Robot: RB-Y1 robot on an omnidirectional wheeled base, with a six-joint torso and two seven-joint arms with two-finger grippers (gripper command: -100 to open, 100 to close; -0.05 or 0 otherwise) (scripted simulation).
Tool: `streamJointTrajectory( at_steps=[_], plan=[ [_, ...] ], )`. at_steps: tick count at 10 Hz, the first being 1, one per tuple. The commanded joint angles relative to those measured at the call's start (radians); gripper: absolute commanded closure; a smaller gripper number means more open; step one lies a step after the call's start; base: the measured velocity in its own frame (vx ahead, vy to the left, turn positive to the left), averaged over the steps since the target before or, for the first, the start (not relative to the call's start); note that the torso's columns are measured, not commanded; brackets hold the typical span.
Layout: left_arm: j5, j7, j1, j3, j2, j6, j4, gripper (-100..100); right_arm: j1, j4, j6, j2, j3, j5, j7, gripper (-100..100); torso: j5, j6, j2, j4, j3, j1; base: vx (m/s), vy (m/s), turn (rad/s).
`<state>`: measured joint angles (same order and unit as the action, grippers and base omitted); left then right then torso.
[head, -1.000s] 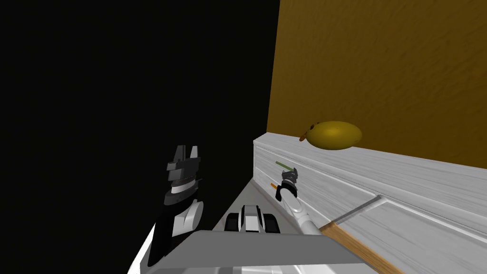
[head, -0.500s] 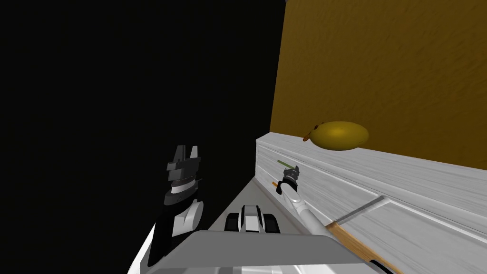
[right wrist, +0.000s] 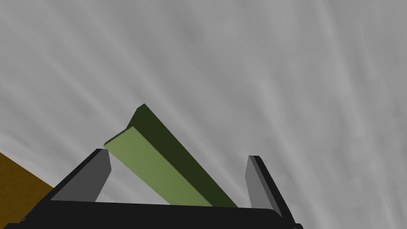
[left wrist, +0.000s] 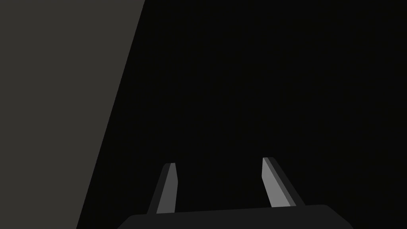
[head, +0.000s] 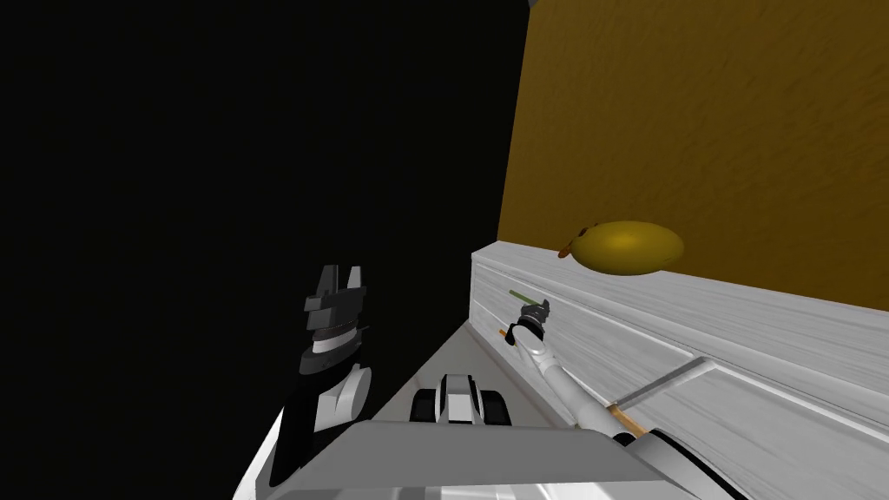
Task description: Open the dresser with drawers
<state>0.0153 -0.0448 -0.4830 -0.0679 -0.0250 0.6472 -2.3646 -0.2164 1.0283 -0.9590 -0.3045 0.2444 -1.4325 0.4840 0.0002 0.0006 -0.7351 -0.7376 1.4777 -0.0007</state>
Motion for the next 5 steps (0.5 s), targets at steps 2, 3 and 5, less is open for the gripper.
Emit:
streamJointTrajectory(
  at_steps=[2, 3, 5],
  plan=[
    [0.0, 0.0, 0.0, 0.0, 0.0, 0.0, 0.0, 0, 0.08, 0.088, 0.041, 0.039, -0.016, -0.064, 0.013, 100, -0.004, 0.0, 0.005, 0.002, 0.002, -0.003, 0.104, 0.006, -0.149],
    [0.0, 0.0, 0.0, 0.0, 0.0, 0.0, 0.0, 0, 0.121, 0.129, 0.063, 0.061, -0.024, -0.1, 0.018, 100, -0.006, -0.004, 0.004, 0.003, 0.001, -0.005, 0.066, -0.003, -0.134],
    [0.0, 0.0, 0.0, 0.0, 0.0, 0.0, 0.0, 0, 0.158, 0.168, 0.085, 0.083, -0.032, -0.136, 0.022, 100, -0.008, -0.005, 0.004, 0.005, 0.001, -0.005, 0.063, 0.0, -0.081]
  ],
)
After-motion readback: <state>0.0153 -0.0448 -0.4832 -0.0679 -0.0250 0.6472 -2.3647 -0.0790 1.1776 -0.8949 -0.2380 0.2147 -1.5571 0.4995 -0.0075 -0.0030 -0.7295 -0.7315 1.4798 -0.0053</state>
